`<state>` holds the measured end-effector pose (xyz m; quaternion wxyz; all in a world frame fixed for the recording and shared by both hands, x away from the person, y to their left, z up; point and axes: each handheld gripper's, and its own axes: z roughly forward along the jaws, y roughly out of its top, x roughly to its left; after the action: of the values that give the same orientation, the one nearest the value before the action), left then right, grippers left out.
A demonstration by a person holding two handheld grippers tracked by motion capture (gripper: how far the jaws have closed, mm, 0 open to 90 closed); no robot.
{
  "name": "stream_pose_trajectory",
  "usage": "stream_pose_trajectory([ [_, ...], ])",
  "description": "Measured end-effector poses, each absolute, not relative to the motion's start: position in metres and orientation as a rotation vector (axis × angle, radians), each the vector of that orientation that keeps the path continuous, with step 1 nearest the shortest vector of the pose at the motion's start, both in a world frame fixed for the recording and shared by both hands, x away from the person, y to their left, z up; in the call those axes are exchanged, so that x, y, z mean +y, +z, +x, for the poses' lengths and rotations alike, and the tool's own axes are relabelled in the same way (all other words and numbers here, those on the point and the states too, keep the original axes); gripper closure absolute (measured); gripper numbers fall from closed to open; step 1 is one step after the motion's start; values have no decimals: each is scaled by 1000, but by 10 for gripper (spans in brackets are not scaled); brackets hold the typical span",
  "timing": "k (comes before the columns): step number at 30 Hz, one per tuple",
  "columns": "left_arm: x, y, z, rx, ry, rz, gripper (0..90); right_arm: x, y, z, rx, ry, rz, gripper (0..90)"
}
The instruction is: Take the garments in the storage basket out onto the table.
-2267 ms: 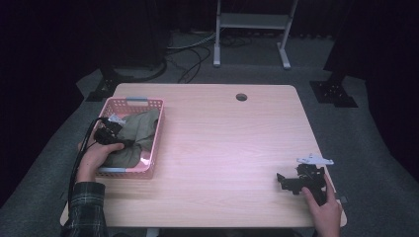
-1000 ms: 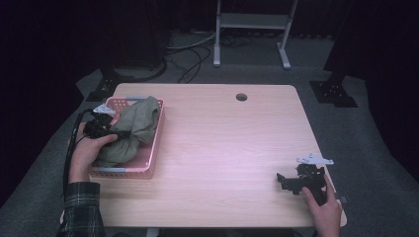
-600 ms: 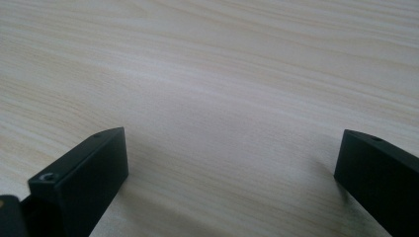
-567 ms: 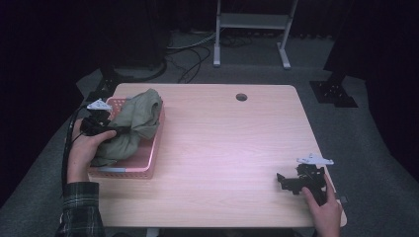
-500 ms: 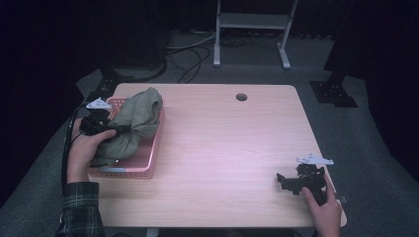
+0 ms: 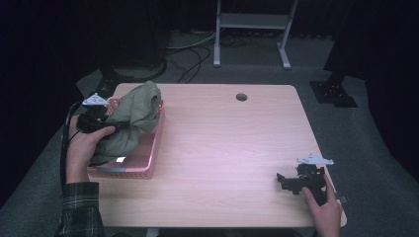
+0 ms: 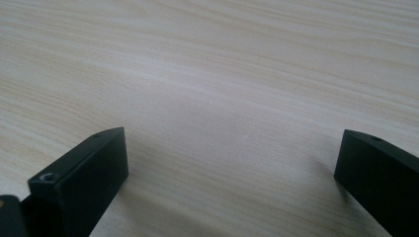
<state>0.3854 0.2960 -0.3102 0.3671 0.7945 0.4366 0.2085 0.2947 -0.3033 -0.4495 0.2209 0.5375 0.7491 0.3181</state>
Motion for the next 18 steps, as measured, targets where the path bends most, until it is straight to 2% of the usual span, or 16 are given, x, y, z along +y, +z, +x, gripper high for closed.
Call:
stream_pose_trajectory([
  [10,290,-293,377,1121,568,1998,560,-303,-450,295,2071,879,1486,0],
  [18,281,-276,380,1077,530,2007,560,-303,-450,295,2071,880,1486,0],
])
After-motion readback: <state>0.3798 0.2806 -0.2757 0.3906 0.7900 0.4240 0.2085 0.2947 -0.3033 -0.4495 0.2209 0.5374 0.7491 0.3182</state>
